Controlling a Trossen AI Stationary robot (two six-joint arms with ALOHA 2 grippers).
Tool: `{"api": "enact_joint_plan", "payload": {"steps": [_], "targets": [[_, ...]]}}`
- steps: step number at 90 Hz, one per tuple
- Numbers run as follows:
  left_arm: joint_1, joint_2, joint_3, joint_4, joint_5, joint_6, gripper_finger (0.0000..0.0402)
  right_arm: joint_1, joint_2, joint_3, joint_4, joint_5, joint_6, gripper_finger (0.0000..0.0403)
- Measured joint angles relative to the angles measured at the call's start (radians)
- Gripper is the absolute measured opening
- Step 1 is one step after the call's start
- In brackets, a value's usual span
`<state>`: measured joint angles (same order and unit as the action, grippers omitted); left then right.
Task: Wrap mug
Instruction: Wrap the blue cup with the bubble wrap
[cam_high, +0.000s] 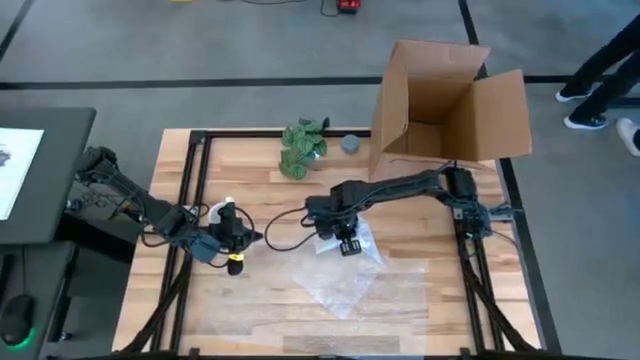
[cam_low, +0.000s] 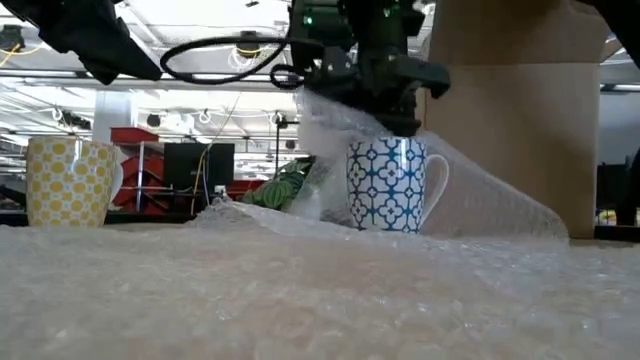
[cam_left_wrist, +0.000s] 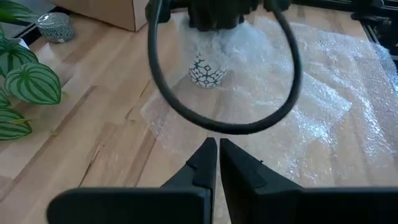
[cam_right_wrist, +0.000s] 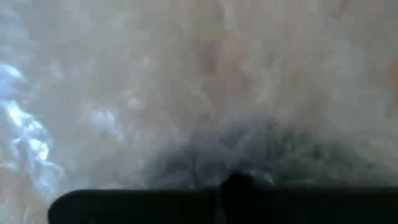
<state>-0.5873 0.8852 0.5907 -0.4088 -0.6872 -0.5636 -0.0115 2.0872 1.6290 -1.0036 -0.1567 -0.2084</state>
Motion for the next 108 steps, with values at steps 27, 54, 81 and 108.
{"api": "enact_joint_plan", "payload": {"steps": [27,54,81,108], "targets": [[0.0,0.0,0.0,0.002,-0.001,0.002,0.0,-0.01,-0.008,-0.017,0.002,0.017,0.0,0.0],[0.0,0.0,0.0,0.003,-0.002,0.002,0.0,-0.003,-0.072,0.16,-0.223,0.112,0.053,0.0],[0.0,0.0,0.0,0.005,0.0,0.03,0.0,0.063,-0.222,0.182,-0.232,0.147,0.156,0.0],[-0.003,0.059,0.0,0.088,0.203,0.315,0.0,0.391,-0.267,0.134,0.074,0.143,0.218,0.0]]}}
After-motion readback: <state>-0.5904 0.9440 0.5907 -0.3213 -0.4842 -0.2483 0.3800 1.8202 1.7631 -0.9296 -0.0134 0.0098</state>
